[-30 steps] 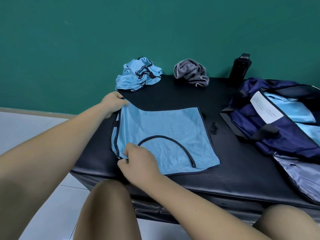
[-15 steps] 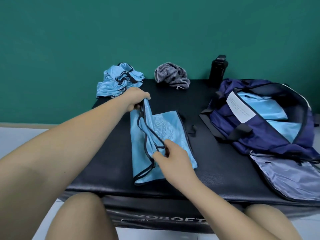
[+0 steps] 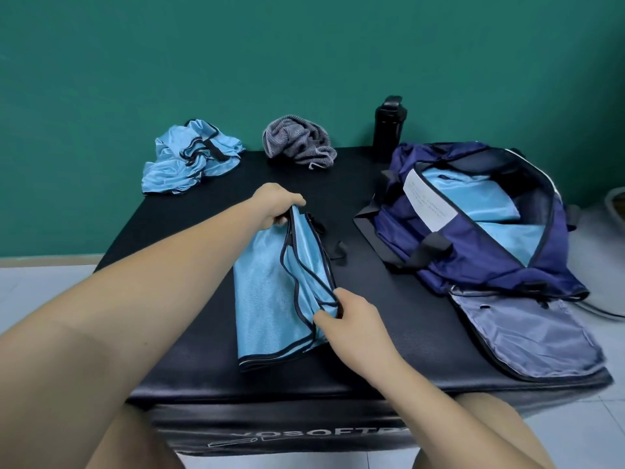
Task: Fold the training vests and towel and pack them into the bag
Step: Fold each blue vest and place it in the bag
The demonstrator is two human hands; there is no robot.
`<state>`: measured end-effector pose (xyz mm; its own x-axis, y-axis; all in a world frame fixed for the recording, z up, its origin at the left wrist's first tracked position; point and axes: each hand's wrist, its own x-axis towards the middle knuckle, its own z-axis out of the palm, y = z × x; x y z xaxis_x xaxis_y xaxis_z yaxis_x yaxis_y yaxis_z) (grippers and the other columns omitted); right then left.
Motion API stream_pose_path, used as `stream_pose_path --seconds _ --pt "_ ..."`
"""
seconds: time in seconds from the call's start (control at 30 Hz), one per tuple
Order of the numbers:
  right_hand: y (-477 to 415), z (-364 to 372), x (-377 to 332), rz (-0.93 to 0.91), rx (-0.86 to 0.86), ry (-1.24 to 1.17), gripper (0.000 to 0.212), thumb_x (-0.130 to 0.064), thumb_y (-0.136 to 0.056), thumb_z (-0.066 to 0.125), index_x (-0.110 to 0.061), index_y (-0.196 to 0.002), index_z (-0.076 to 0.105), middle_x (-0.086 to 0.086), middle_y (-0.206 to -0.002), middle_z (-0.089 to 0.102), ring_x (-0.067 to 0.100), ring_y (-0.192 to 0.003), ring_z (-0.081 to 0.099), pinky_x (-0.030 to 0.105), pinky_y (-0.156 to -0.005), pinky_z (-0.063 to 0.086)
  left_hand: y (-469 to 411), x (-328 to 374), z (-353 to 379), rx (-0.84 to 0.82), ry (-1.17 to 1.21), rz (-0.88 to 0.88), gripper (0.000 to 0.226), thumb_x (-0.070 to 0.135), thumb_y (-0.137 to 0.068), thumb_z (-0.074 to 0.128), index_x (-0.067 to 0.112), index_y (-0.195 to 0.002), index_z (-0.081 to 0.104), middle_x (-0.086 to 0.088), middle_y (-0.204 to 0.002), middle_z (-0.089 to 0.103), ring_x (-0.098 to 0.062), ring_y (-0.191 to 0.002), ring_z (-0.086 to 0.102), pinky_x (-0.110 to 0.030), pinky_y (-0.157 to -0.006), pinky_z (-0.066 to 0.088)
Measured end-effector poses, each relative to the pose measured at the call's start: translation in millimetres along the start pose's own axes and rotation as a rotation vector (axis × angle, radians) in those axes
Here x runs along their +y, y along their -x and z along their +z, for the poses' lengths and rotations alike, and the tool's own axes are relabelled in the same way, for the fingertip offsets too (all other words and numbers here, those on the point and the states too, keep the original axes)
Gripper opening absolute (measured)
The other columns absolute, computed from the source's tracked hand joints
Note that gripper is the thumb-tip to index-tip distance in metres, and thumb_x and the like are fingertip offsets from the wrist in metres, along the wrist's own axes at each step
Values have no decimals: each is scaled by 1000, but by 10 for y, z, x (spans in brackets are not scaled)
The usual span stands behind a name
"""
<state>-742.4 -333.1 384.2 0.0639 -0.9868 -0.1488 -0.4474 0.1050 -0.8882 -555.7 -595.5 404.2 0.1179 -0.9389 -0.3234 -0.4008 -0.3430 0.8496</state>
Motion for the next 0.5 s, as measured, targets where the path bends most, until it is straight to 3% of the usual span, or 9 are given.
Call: stream_pose_path --seconds 0.13,0.2,0.27,0.33,0.4,0.5 --pt "-23 -41 101 25 14 74 19 -21 -91 62 -16 -78 50 -8 -63 54 7 -50 41 17 -47 34 -71 -84 162 -32 28 2 38 30 -83 90 13 -76 57 -10 -88 55 -19 -48 47 -29 -50 45" --pt "-35 -70 130 27 24 162 17 -23 -92 60 -16 -80 50 -7 -68 60 8 -52 46 21 -48 39 -46 -102 199 -61 79 22 48 41 -81 92 18 -72 51 -4 -97 60 -17 -48 56 -29 -56 56" --pt "-44 -114 161 34 43 270 16 -27 -93 59 -17 -84 50 -4 -75 65 15 -61 55 33 -57 49 19 -102 206 -99 162 11 53 55 -79 89 15 -95 57 -1 -112 65 -20 -65 76 -31 -65 65" --pt "-40 -171 193 31 50 401 19 -30 -94 59 -19 -87 44 -2 -81 64 22 -70 60 40 -62 52 114 -99 178 -40 127 45 69 61 -84 82 16 -127 53 -6 -117 68 -27 -75 81 -37 -65 66" --pt "-24 -229 213 8 65 533 22 -32 -94 59 -20 -92 40 -2 -88 60 25 -77 60 40 -64 51 183 -102 101 89 -12 185 57 57 -93 74 23 -131 48 -7 -109 69 -22 -69 80 -42 -67 66" --pt "-27 -310 212 -44 131 682 26 -32 -96 60 -20 -110 42 -2 -111 51 25 -95 56 41 -73 49 211 -183 -55 201 -163 330 36 48 -98 69 26 -122 56 0 -95 73 -15 -68 77 -43 -75 64"
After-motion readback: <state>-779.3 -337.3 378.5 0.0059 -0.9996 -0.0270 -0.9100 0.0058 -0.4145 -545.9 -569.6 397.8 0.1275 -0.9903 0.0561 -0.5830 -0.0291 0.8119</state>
